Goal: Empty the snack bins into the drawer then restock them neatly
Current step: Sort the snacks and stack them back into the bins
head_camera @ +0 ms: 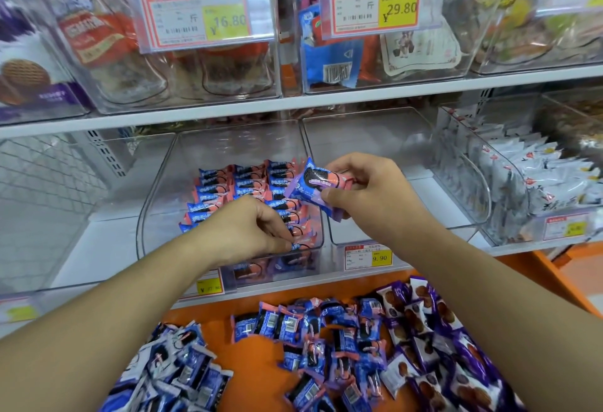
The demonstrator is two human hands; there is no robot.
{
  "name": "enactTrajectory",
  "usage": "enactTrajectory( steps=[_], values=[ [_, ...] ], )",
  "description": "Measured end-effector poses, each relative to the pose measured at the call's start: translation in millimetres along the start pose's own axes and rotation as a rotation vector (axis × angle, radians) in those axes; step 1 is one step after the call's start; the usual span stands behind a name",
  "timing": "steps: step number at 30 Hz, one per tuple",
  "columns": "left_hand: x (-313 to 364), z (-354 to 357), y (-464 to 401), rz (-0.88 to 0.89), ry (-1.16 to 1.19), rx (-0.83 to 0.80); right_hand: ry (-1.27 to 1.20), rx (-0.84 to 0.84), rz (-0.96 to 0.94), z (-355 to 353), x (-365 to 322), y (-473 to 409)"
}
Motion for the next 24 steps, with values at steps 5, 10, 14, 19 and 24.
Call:
enactTrajectory(
  steps=[5,10,14,19,24],
  values=[
    [-2,0,-6,-0.015,-0.040,-0.029,0.001,-0.004,0.000,0,1,-1],
    [-6,5,-14,-0.040,-0.141,-0.022,0.000,-0.008,0.003,0,0,0],
    [0,6,-18,-0.035,-0.266,0.014,0.007,-0.007,-0.001,0,0,1],
    [-6,10,-20,-0.028,-0.257,0.060,-0.004,-0.019,0.002,0,-1,2],
    [-8,12,-22,-0.037,-0.243,0.020,-0.011,-0.023,0.013,-1,1,2]
  ],
)
Point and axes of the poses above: each hand's wrist, its own y-axis away from the middle knuckle, its own z-axis out of the palm, x = y × z, the point moved 5 cm from there along -y, towards the middle knuckle, and after that the axes turned 14 degrees about -y, right-handed, at the moved point
